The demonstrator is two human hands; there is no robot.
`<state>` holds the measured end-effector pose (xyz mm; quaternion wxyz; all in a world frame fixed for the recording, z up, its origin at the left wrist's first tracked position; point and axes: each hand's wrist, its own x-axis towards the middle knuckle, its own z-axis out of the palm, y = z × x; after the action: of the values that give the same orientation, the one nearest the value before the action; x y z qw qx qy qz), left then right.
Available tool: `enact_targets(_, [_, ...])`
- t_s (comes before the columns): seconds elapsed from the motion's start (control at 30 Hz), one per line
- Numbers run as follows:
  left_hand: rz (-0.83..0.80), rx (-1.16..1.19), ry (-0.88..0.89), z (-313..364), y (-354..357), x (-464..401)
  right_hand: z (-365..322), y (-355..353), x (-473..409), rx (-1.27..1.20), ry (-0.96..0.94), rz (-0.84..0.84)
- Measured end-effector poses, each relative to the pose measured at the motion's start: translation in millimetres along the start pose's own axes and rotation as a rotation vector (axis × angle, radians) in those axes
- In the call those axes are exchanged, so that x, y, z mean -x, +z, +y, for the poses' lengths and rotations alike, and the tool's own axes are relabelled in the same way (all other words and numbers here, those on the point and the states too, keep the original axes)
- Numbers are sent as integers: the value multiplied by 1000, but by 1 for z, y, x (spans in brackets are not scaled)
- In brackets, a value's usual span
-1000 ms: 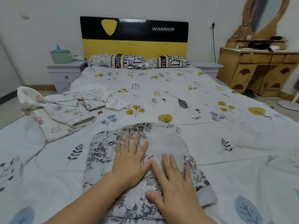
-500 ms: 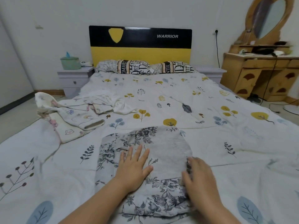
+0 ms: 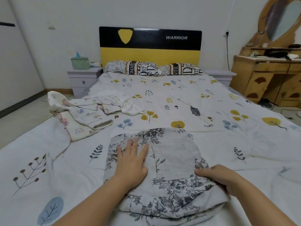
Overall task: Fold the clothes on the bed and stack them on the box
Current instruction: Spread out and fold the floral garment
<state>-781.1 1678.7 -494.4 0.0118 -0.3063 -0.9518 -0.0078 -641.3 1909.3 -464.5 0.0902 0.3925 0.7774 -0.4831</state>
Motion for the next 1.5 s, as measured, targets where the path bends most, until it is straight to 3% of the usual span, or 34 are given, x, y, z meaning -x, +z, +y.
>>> enact_targets(0.1, [4,-11,148,10,-10,-18,5,1,-6,-129,-2,-90])
enact_targets(0.2, [-117,0,151,10,-1,-31,4,4,-2,-182,-82,-97])
enact_targets(0.43, [-247,107,125,6,12,-38,-68,29,60,182,-352,64])
enact_targets(0.5, [-275,420,108,-3,8,-47,-86,45,77,317,-393,117])
enact_targets(0.63, [-344,1581,-152,-31,-22,-50,-110,85,99,598,-603,297])
enact_targets(0.77, [-309,1848,-275,-62,-47,-56,-110,158,106,755,-682,452])
enact_targets(0.83, [-173,1720,-371,-68,-67,-55,-113,187,101,824,-633,498])
enact_targets(0.9, [185,1374,-397,-71,-84,-52,-109,213,92,770,-695,403])
enact_targets(0.97, [493,916,-148,-69,-96,-42,-100,227,82,795,-729,343])
enact_targets(1.03, [408,436,157,-67,-89,-37,-95,222,92,767,-658,82])
enact_targets(1.1, [166,97,259,-73,-65,-40,-96,202,94,645,-717,28])
enact_targets(1.13, [60,52,239,-77,-53,-42,-101,187,96,595,-809,78])
enact_targets(1.23, [-43,147,154,-85,-28,-50,-103,160,75,568,-815,303])
enact_targets(1.37, [-128,301,77,-89,-15,-60,-69,193,49,824,-735,196])
enact_targets(1.5, [-190,369,9,-101,8,-63,-31,213,41,909,-933,205])
